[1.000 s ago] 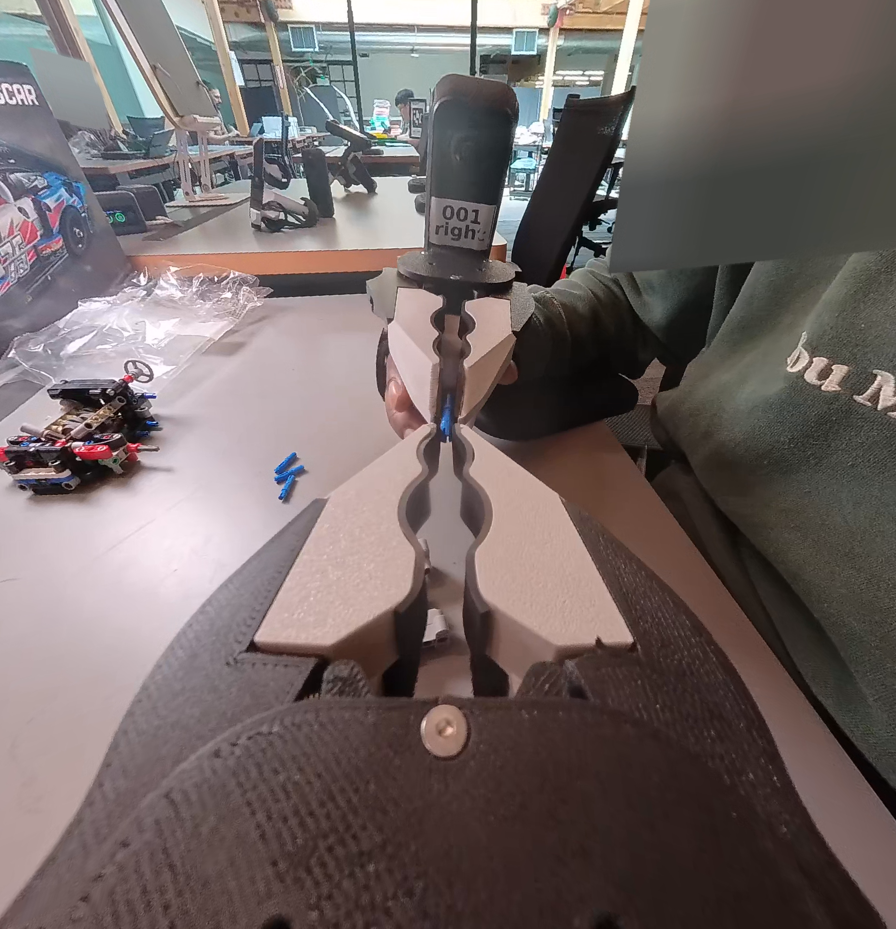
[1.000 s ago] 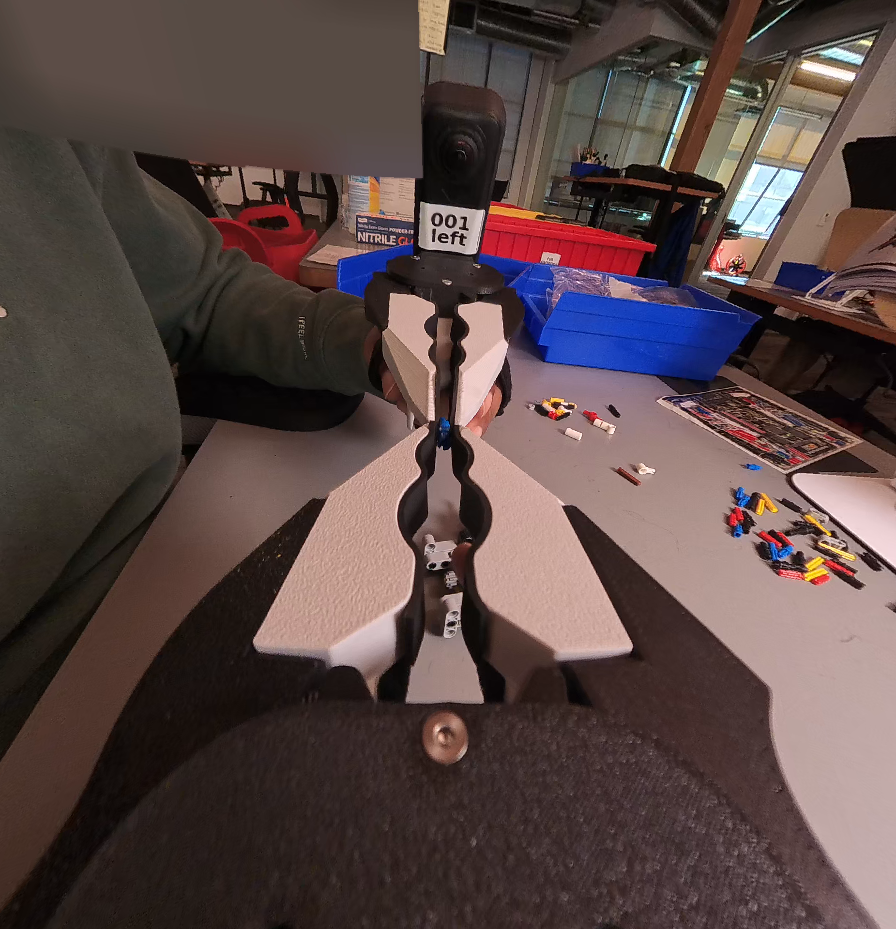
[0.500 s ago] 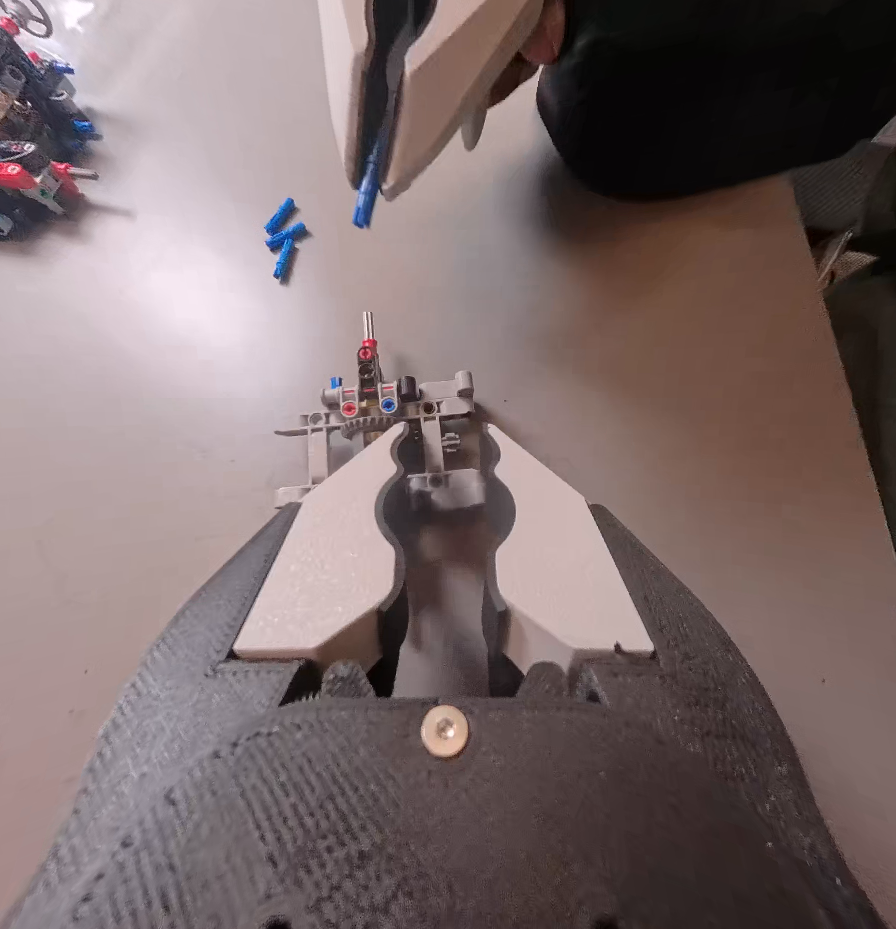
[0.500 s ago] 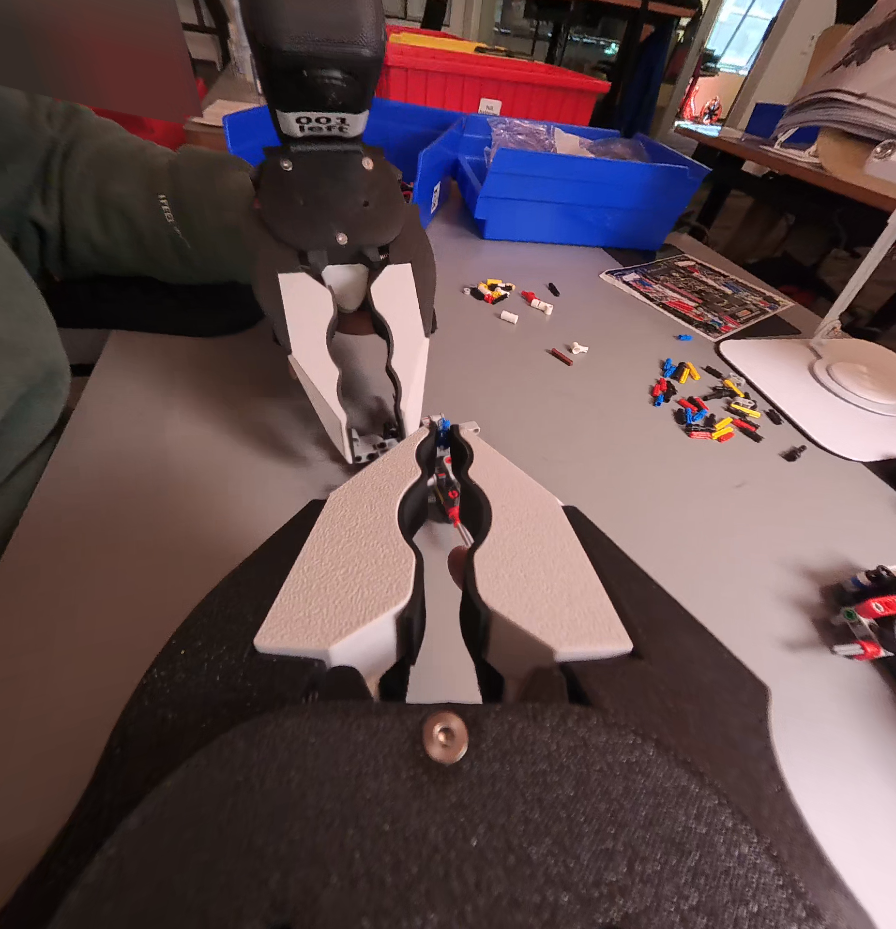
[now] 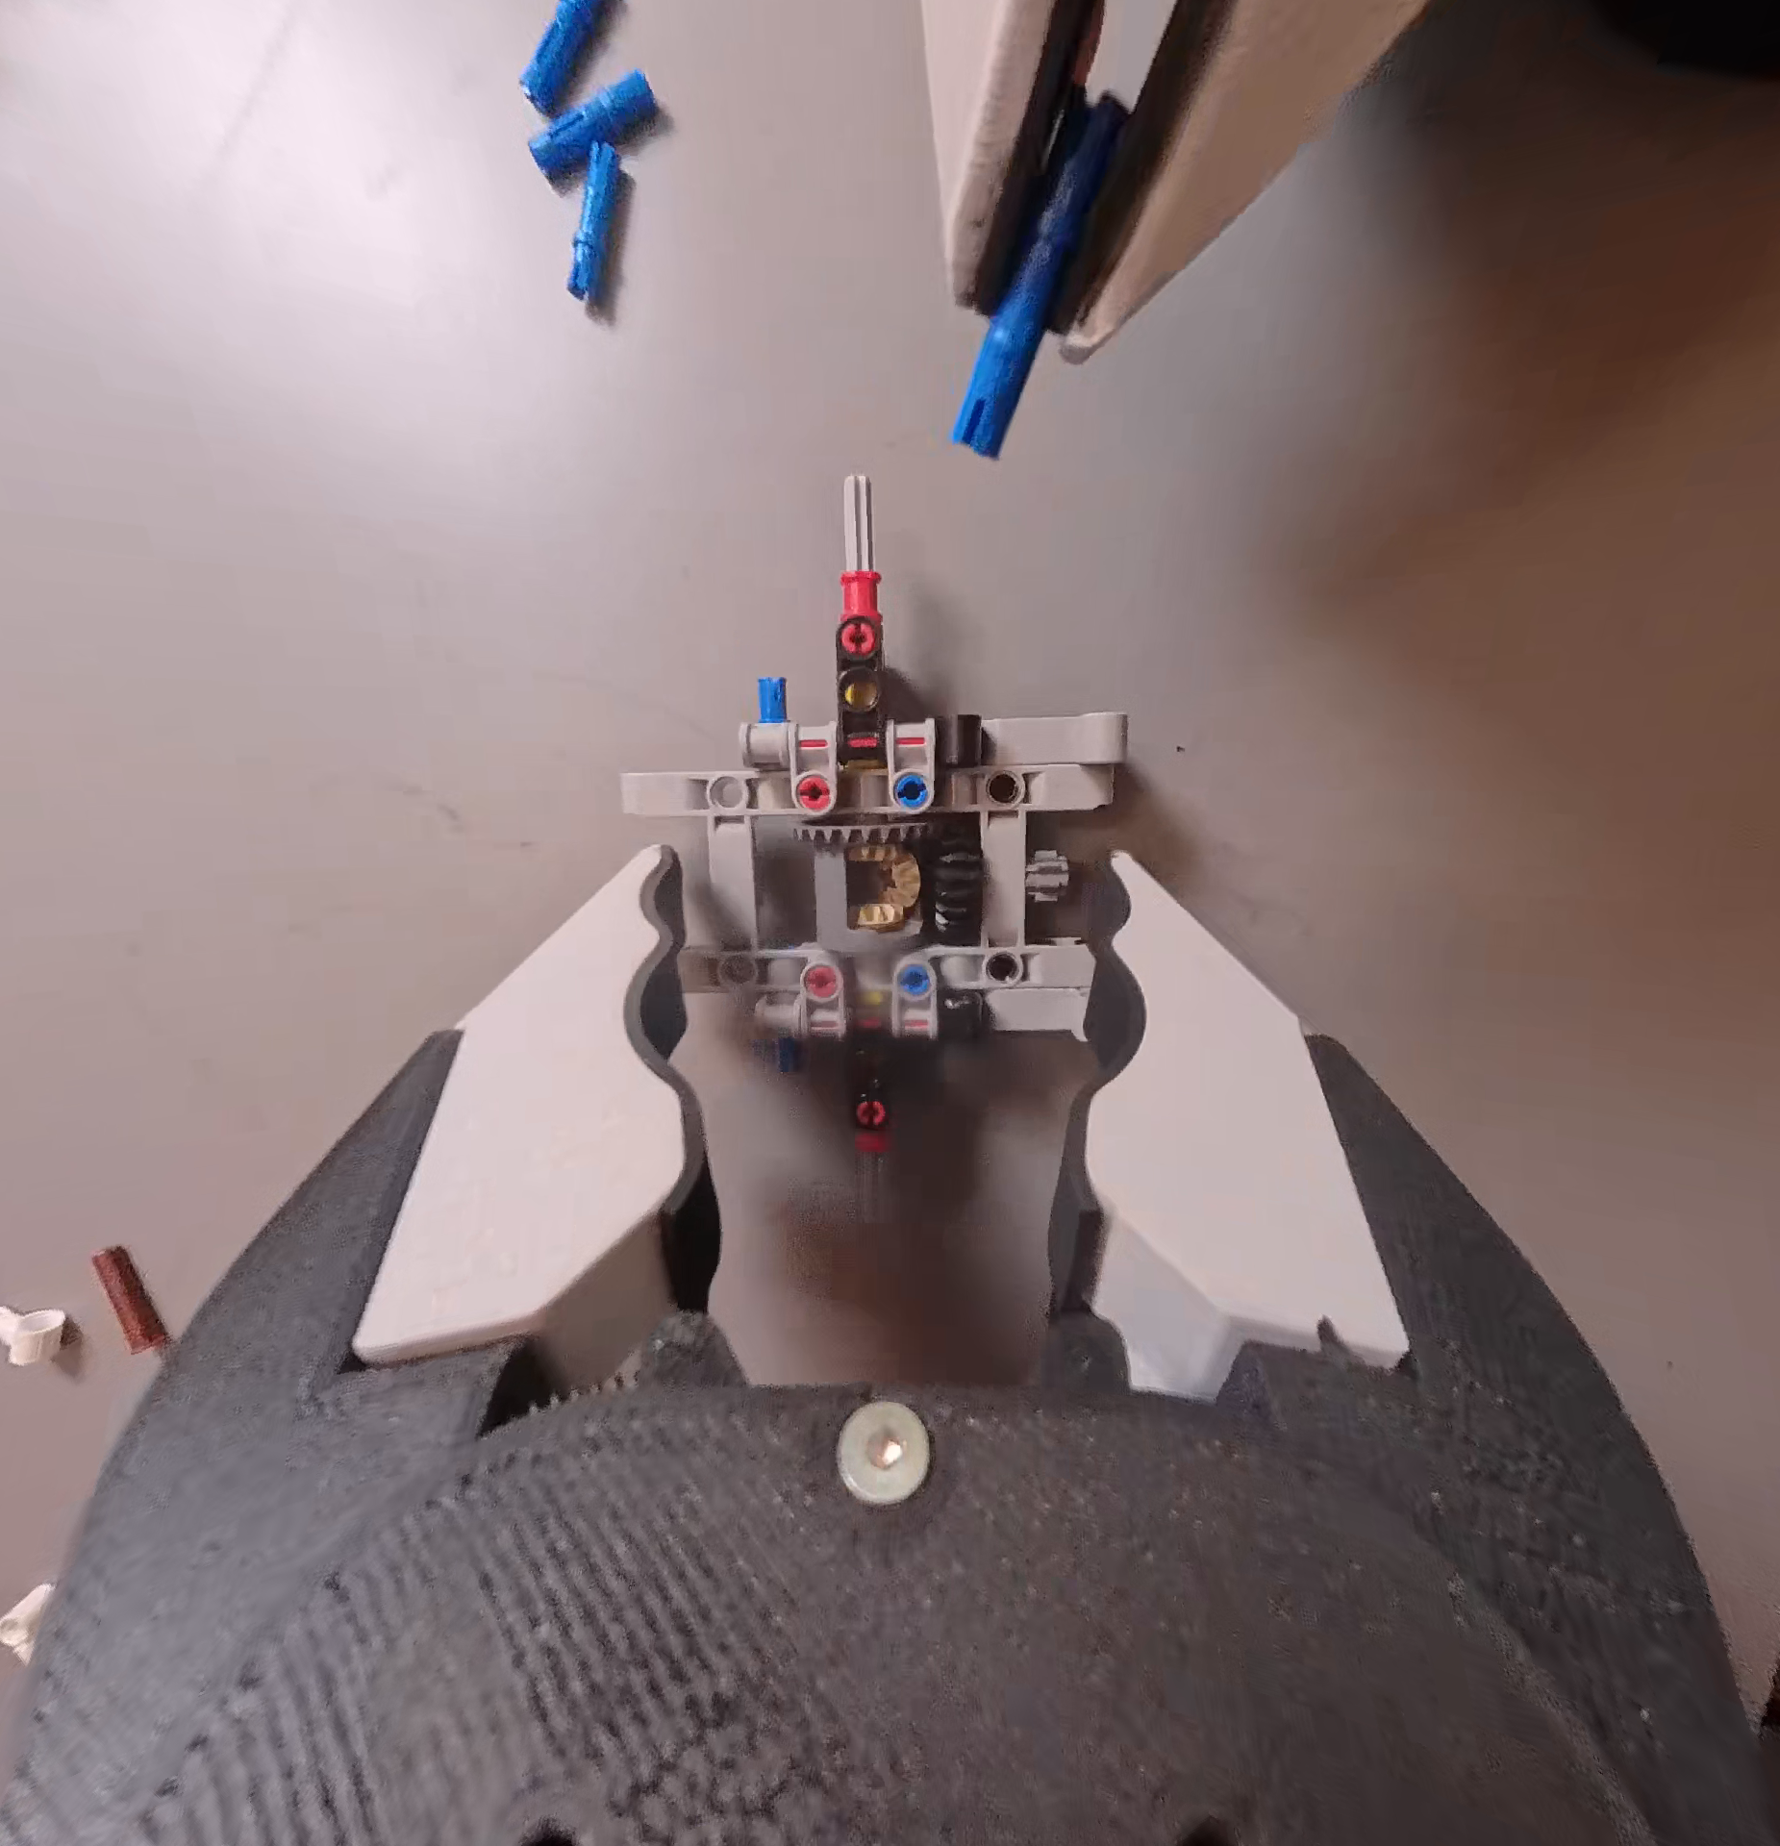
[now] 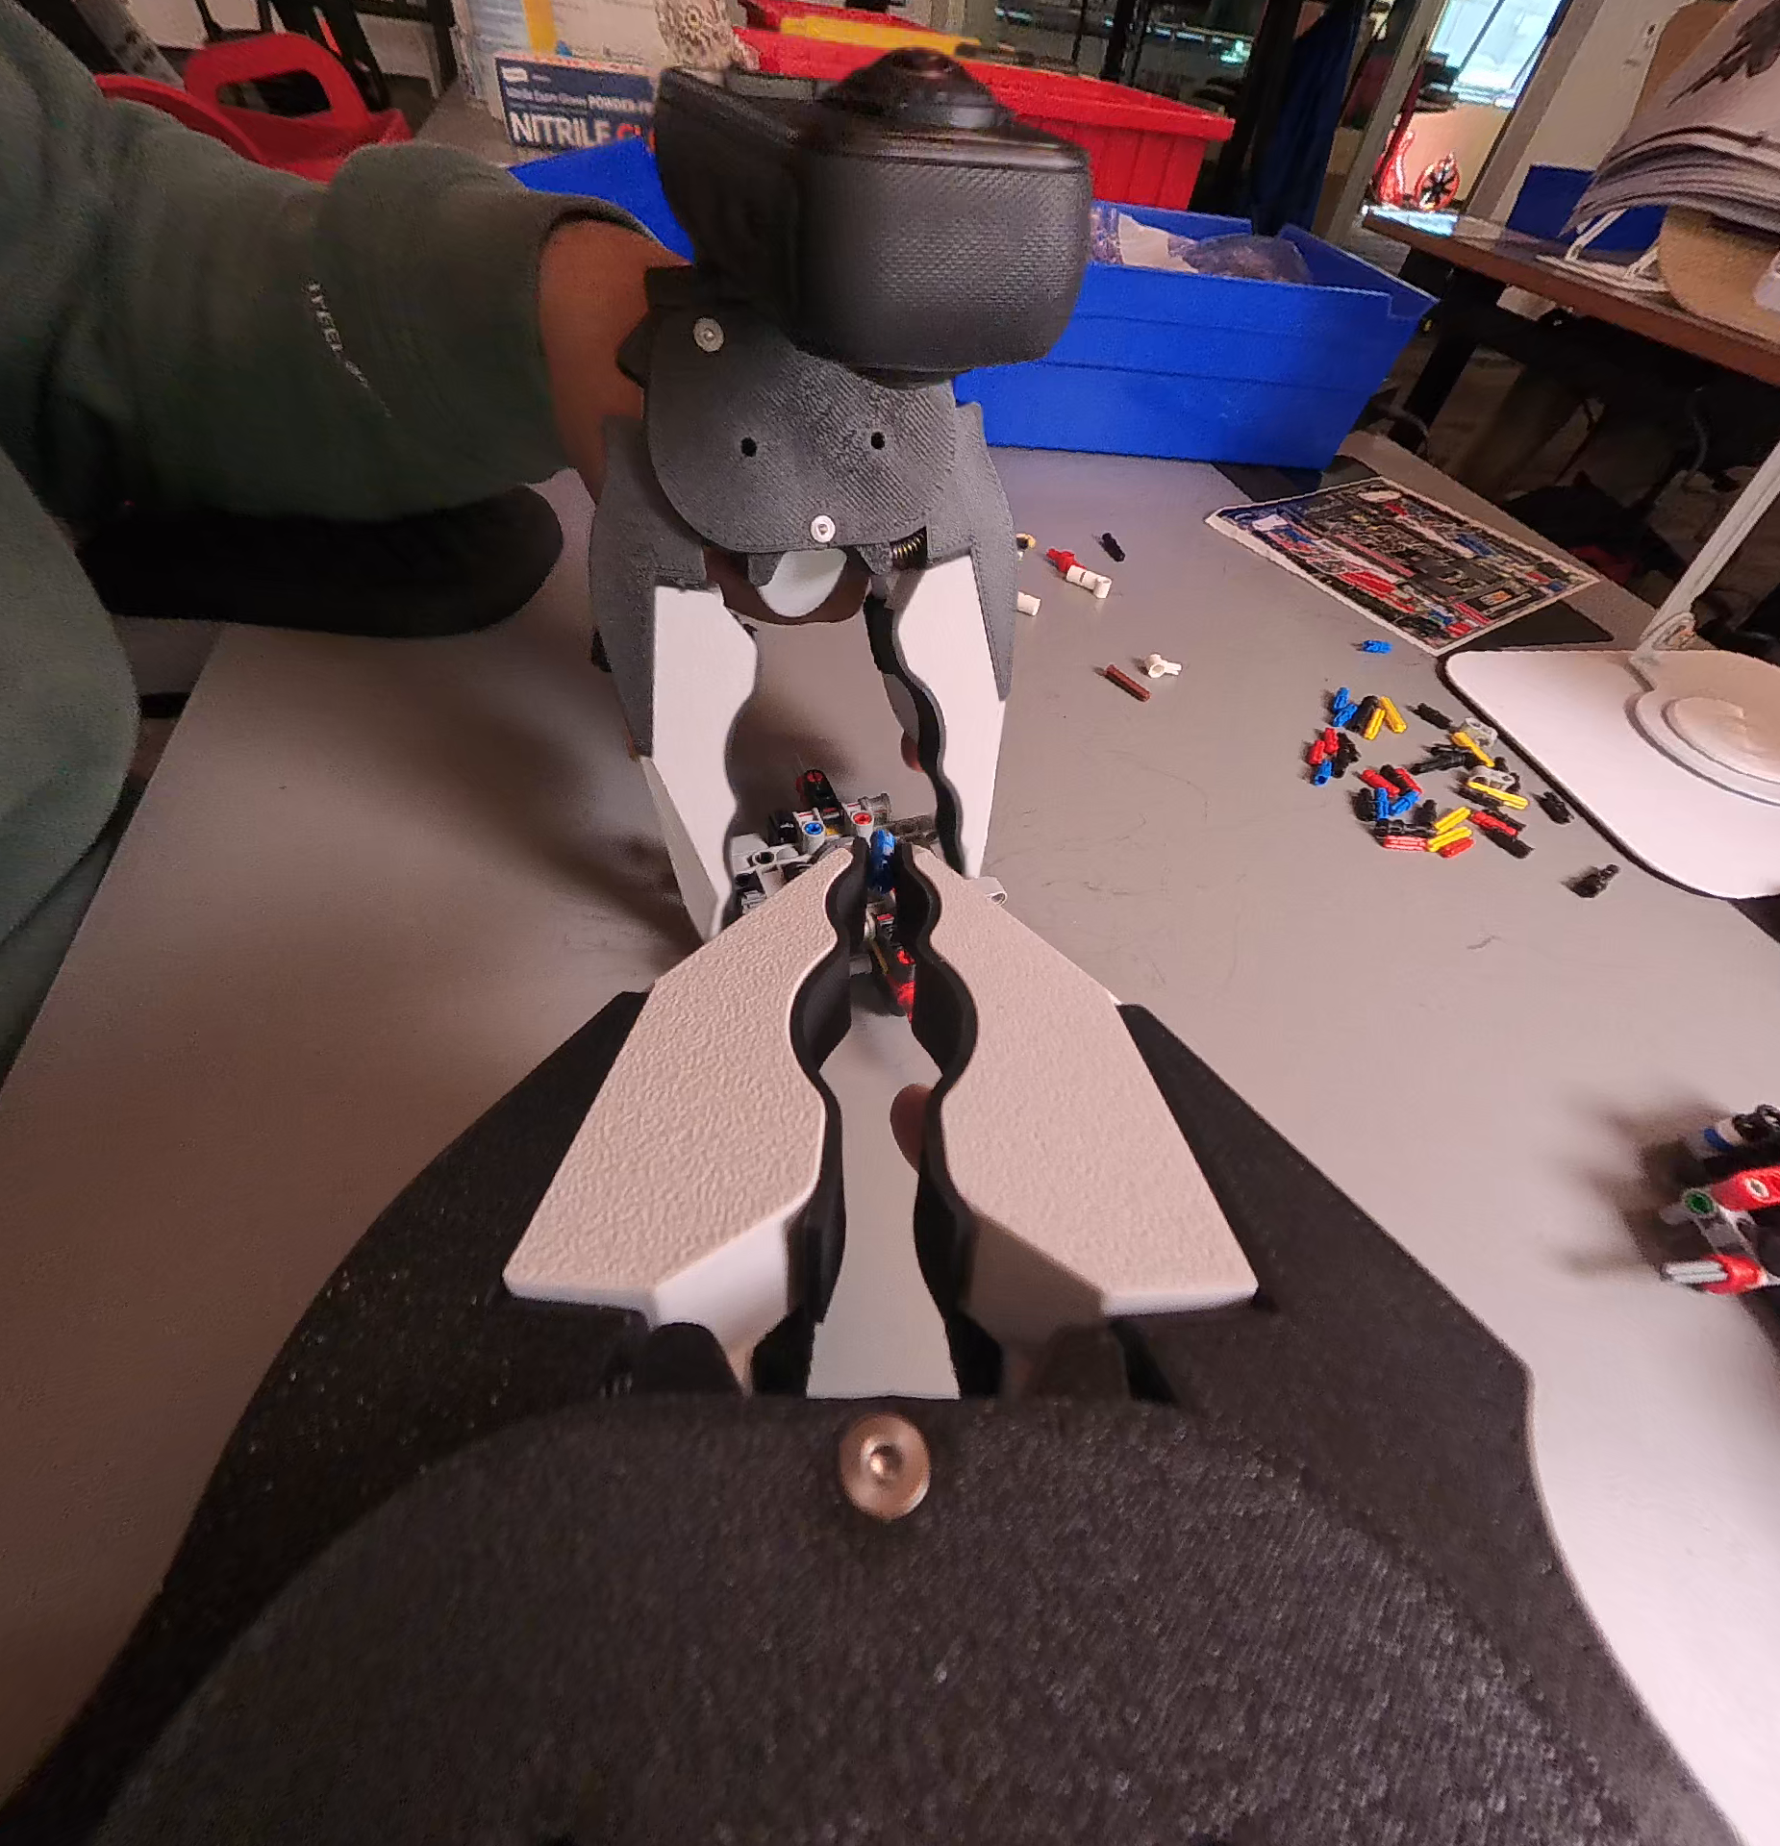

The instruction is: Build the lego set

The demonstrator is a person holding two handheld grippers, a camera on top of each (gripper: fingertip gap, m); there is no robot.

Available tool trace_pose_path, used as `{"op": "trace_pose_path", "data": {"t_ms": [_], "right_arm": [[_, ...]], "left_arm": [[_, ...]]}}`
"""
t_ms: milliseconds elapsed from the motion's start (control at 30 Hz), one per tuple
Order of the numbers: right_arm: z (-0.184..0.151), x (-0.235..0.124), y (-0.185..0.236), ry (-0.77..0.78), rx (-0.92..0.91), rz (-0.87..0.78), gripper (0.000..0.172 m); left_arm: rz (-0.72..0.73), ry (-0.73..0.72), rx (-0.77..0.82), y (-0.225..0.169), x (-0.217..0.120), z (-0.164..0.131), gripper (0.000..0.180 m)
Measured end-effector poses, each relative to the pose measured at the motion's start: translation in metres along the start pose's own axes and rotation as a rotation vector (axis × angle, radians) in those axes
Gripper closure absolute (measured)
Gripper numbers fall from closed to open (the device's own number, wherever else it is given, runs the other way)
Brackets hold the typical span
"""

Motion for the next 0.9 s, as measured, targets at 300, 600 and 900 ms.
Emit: {"op": "trace_pose_path", "data": {"t_ms": [300,600,900], "right_arm": [[-0.002,0.0,0.002,0.004,0.002,0.015,0.169],[-0.001,0.003,0.017,-0.023,0.039,0.173,0.168],[-0.01,0.008,0.02,0.058,0.043,0.202,0.168]], "left_arm": [[0.025,-0.189,0.014,0.001,-0.001,-0.005,0.11],[0.136,-0.657,-0.045,-0.009,-0.033,-0.004,0.111],[0.136,-0.643,0.001,-0.011,-0.027,-0.005,0.111]]}}
Point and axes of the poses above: each gripper's, where its closed fingertips meet, x out along the fingers, z out of its top, y = z × x across the jaws, the point moved 7 cm from there along -x, back along the fingers, and after that the axes turned 12 degrees about x, right-handed, at the moved point
